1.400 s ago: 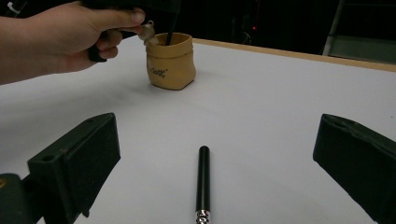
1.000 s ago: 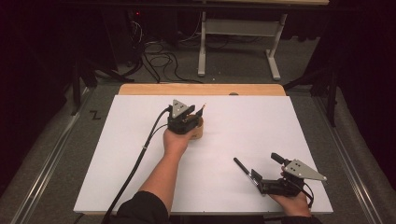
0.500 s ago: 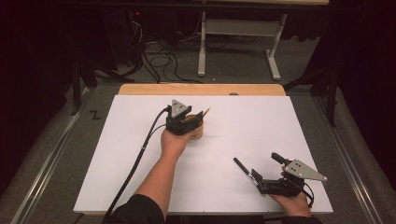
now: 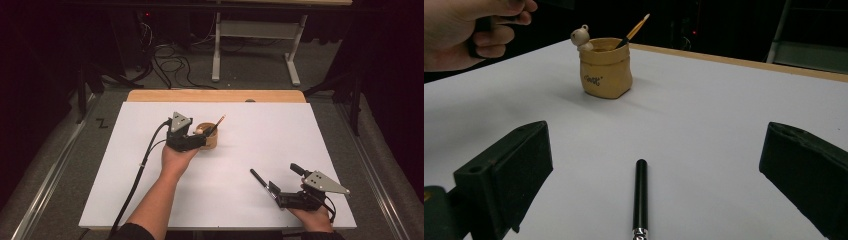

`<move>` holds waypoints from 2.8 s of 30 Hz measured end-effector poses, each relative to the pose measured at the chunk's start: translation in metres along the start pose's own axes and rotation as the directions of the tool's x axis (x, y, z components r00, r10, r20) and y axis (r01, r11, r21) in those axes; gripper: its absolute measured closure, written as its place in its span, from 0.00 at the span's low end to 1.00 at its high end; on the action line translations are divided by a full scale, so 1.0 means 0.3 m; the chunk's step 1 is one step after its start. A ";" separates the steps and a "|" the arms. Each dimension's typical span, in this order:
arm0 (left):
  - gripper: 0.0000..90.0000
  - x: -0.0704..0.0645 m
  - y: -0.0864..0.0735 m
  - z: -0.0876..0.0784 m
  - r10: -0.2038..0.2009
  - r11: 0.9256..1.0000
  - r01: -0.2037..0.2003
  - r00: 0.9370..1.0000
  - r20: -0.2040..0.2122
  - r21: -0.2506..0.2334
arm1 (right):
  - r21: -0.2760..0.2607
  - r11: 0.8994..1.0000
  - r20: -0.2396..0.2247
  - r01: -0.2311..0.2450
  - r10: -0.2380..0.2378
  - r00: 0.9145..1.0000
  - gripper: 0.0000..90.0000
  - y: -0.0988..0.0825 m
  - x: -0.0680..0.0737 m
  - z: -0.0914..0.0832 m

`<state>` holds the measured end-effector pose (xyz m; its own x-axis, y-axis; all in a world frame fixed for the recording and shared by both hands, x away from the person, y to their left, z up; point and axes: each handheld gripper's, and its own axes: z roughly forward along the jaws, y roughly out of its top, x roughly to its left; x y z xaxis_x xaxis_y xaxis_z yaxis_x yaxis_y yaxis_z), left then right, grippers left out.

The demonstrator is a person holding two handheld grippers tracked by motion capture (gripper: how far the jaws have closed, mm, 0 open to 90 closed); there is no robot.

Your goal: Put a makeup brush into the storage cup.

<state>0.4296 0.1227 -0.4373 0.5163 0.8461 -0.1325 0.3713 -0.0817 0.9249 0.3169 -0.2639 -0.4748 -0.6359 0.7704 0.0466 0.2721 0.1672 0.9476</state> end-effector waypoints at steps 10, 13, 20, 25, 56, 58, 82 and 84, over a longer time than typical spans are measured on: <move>0.07 0.036 -0.053 -0.080 -0.008 0.999 0.007 1.000 0.009 0.050 | 0.004 1.000 0.004 0.007 -0.007 1.000 0.01 -0.002 0.000 0.003; 0.00 0.049 -0.073 -0.104 -0.011 0.998 0.010 1.000 0.006 0.068 | 0.008 1.000 -0.001 0.007 -0.007 1.000 0.01 -0.002 0.001 0.003; 0.00 0.062 -0.141 -0.164 -0.011 0.997 0.009 1.000 0.014 0.071 | 0.013 1.000 0.003 0.011 -0.011 1.000 0.01 -0.003 0.003 0.004; 0.01 0.073 -0.195 -0.211 -0.015 0.997 0.013 1.000 0.018 0.080 | 0.016 1.000 0.005 0.010 -0.010 1.000 0.01 -0.004 0.002 0.004; 0.04 0.165 -0.363 -0.426 0.066 0.992 -0.070 0.997 0.041 0.108 | 0.068 0.997 0.119 -0.039 0.030 0.992 0.01 -0.030 -0.041 -0.003; 0.04 0.171 -0.371 -0.420 0.051 0.992 -0.058 0.997 0.065 0.115 | 0.071 0.996 0.141 -0.045 0.035 0.989 0.01 -0.030 -0.049 -0.010; 0.02 0.202 -0.366 -0.424 -0.018 0.998 0.012 0.995 0.094 0.063 | 0.287 0.956 0.220 -0.056 -0.009 0.975 0.03 0.022 -0.101 0.026; 0.02 0.204 -0.367 -0.428 -0.012 0.998 0.006 0.996 0.090 0.062 | 0.311 0.948 0.220 -0.066 -0.004 0.976 0.04 0.032 -0.105 0.029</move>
<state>0.3212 0.2510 -0.5016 0.5793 0.7961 -0.1749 0.4219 -0.1093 0.9001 0.3458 -0.2813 -0.4699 -0.4625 0.8862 -0.0277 0.5249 0.2989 0.7969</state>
